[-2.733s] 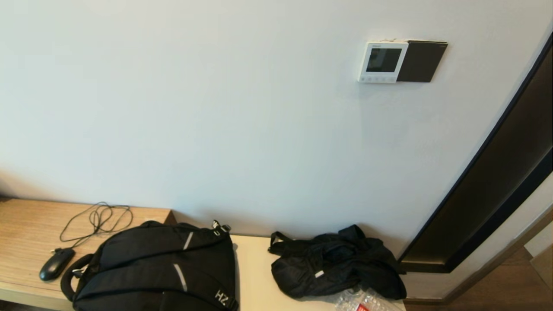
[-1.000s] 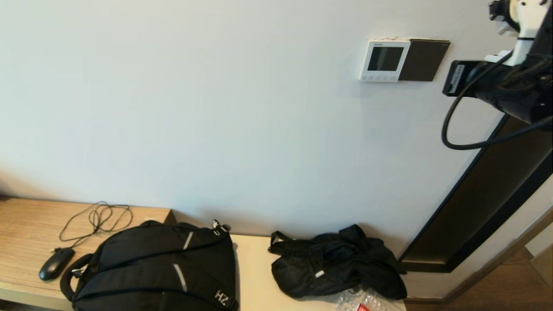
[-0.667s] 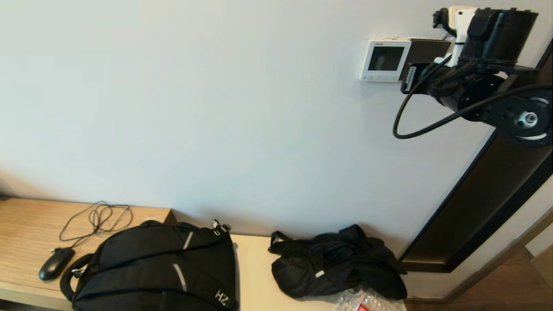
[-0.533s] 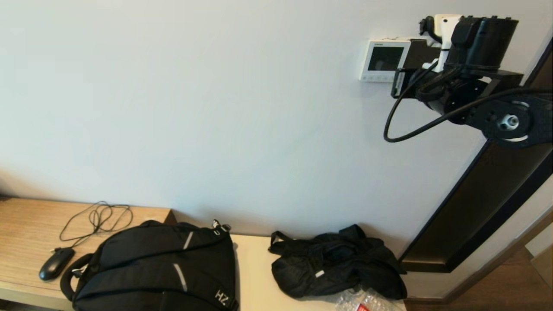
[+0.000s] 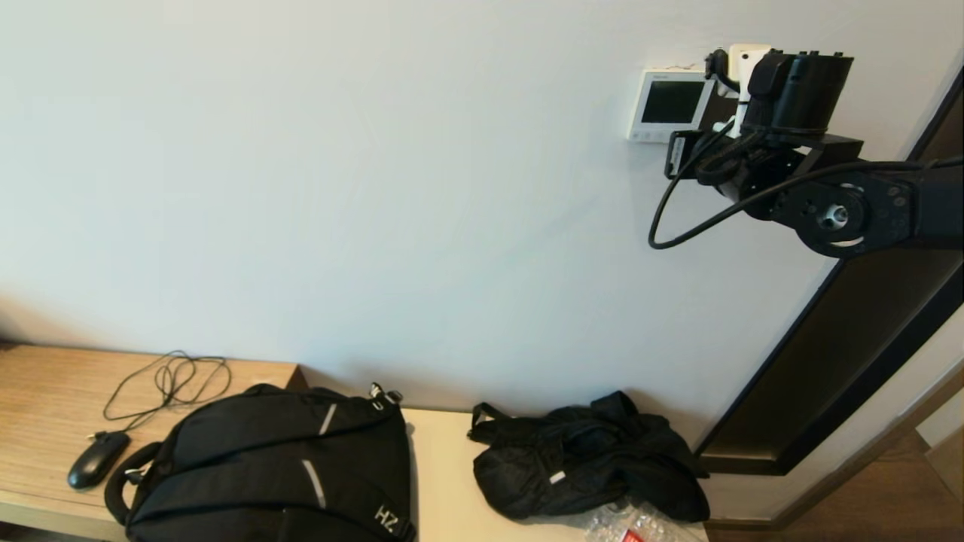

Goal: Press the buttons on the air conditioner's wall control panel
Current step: Turn on the central air conditioner

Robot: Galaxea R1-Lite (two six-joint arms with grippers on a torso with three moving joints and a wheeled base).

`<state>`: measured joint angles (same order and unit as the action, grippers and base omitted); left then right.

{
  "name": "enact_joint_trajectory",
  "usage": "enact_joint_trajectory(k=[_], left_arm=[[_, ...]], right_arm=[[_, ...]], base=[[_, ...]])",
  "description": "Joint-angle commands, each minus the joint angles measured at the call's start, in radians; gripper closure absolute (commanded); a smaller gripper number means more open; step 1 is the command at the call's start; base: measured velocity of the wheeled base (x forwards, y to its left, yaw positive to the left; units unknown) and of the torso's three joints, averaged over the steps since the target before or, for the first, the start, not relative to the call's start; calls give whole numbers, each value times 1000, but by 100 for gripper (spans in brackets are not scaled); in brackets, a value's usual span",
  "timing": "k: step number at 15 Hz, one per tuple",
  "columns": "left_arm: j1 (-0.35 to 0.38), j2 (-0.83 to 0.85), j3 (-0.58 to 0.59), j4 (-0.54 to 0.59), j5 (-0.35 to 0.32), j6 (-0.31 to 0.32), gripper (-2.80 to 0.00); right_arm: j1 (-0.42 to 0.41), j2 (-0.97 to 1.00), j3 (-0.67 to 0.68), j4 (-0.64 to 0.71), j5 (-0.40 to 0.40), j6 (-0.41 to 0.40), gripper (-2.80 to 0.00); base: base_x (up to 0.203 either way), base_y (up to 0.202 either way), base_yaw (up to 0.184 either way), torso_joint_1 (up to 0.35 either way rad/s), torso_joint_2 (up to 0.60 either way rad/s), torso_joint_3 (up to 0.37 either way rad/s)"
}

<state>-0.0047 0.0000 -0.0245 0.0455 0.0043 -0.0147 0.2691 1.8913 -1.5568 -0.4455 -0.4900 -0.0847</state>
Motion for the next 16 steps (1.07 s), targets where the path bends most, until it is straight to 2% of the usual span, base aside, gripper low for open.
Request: enact_joint_trajectory(k=[1, 9, 16], left_arm=[[0, -2, 0, -1, 0, -1, 0], [0, -2, 0, -3, 0, -1, 0], [0, -2, 0, -3, 0, -1, 0]], right_arm=[[-1, 14, -15, -2, -1, -5, 0], [-2, 68, -94, -2, 1, -13, 0], [-10, 77, -78, -14, 1, -12, 0]], base=[[0, 0, 0, 0, 0, 0], [0, 0, 0, 0, 0, 0], [0, 0, 0, 0, 0, 0]])
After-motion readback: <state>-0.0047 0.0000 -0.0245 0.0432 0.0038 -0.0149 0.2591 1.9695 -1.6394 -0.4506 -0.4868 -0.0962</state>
